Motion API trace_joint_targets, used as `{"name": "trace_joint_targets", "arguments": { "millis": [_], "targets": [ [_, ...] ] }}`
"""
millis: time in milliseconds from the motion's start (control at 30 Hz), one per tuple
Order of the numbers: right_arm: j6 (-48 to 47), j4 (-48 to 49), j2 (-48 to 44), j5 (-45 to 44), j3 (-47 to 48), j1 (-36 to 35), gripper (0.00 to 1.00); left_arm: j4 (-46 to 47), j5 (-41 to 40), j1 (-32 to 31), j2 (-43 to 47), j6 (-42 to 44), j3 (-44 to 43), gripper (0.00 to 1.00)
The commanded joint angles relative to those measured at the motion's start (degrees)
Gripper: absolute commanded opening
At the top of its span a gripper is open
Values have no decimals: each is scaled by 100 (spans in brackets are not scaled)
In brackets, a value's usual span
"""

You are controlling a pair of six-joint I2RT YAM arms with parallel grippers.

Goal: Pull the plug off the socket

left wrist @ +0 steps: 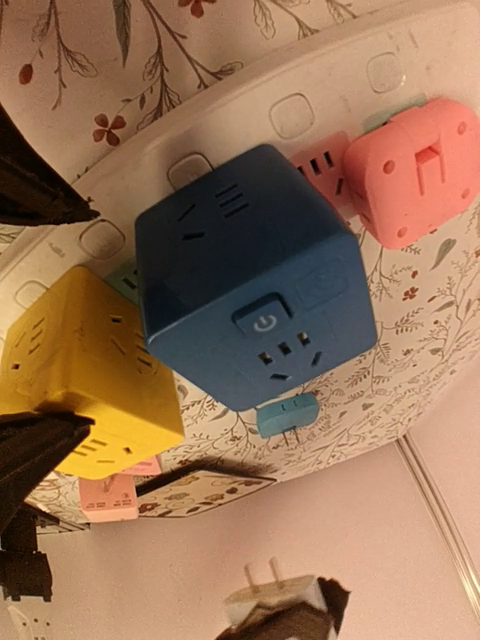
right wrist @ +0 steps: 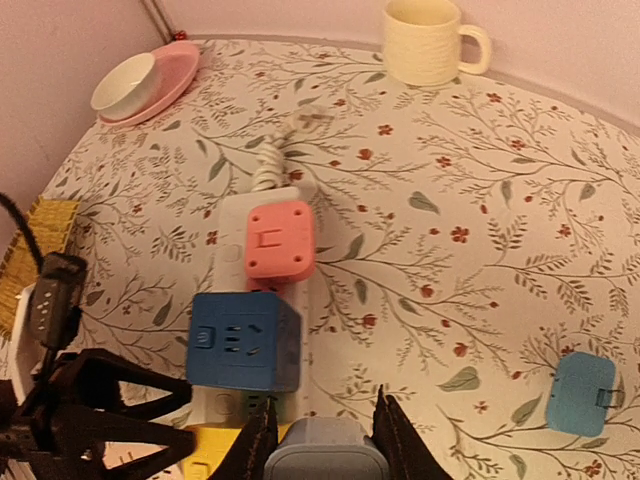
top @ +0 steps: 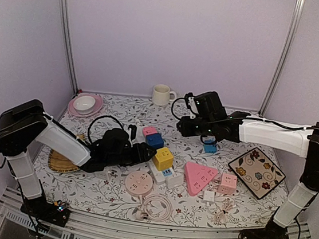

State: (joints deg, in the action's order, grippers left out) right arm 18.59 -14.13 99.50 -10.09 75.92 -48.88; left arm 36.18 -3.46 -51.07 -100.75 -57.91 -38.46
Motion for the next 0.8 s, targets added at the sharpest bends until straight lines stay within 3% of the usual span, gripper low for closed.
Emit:
{"name": "trace_joint_targets", "arguments": {
  "millis": [0,233,600,767],
  "targets": [
    [221,342,-369,496,-572,706,4,-573,-66,-92,158,291,161,63],
    [448,802,-767,941,-1642,1461,6,-547,-33,-167,421,580,156,63],
    [690,1430,-708,1411,-2693,1951,18,-478,-174,-363,749,798,172,63],
    [734,1556,-524,1491,-2768,2000,31,-491,-242,-393,766,789,200,63]
  ]
}}
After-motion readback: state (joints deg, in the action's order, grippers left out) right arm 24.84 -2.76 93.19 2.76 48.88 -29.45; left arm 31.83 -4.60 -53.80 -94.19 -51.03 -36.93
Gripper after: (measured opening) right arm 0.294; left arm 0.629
